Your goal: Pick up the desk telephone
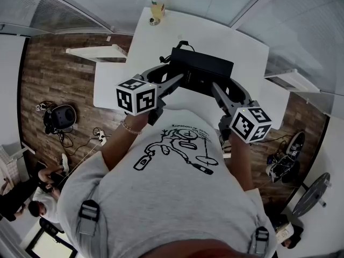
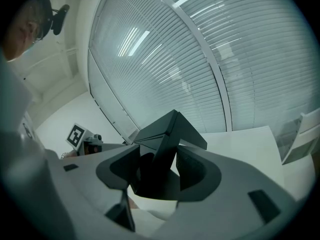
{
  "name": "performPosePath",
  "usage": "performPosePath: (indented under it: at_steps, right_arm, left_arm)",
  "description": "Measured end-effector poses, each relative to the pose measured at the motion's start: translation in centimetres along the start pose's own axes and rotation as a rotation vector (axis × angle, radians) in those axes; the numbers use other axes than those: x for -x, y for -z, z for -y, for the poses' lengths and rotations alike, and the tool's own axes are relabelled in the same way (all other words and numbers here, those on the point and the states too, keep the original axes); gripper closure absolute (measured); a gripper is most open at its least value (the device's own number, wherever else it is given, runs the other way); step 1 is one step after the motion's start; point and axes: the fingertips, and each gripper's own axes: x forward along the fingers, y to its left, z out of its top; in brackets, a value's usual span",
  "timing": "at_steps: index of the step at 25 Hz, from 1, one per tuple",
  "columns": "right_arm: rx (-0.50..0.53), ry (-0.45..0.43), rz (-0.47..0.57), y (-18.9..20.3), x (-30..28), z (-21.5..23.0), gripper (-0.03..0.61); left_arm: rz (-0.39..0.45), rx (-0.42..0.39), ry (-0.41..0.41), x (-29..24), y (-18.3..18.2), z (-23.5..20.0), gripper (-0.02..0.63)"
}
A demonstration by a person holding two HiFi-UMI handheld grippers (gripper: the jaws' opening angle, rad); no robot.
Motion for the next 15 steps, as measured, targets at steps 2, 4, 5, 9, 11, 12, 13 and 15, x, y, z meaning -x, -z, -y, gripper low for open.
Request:
performPosePath:
  at_steps: [2, 4, 5, 9, 11, 12, 13, 15]
  right_arm:
    - [-0.002, 0.000, 0.001, 0.09, 0.03, 0.06, 0.357]
    - [-0.003, 0.002, 0.001, 0.13, 0.03, 0.08, 0.357]
    - [-0.003, 0.003, 0.002, 0.11, 0.03, 0.08, 0.357]
    - [-0.005, 0.004, 0.004, 0.03, 0.08, -0.06, 0.357]
    - [-0.004, 0.005, 0.003, -0.04, 0.10, -0.09, 0.357]
    - [-0.004, 0.006, 0.003, -0.07, 0.09, -0.09, 0.357]
    - [-0.005, 0.006, 0.004, -0.10, 0.06, -0.09, 0.357]
    - [-0.006, 0.006, 0.004, -0.10, -0.04, -0.04, 0.357]
  left_arm:
    - [0.002, 0.000, 0.001, -0.02, 0.00, 0.00, 0.357]
    - [0.004, -0.001, 0.001, -0.03, -0.02, -0.01, 0.357]
    - [0.004, -0.001, 0.001, -0.03, -0.03, 0.01, 0.357]
    - [0.003, -0.001, 0.003, 0.09, -0.07, 0.07, 0.357]
    - [0.003, -0.001, 0.003, 0.13, -0.11, 0.10, 0.357]
    - [0.002, -0.001, 0.003, 0.13, -0.14, 0.10, 0.357]
    - [0.002, -0.001, 0.003, 0.11, -0.16, 0.08, 0.357]
    - [0.001, 0.000, 0.003, 0.06, -0.16, -0.01, 0.357]
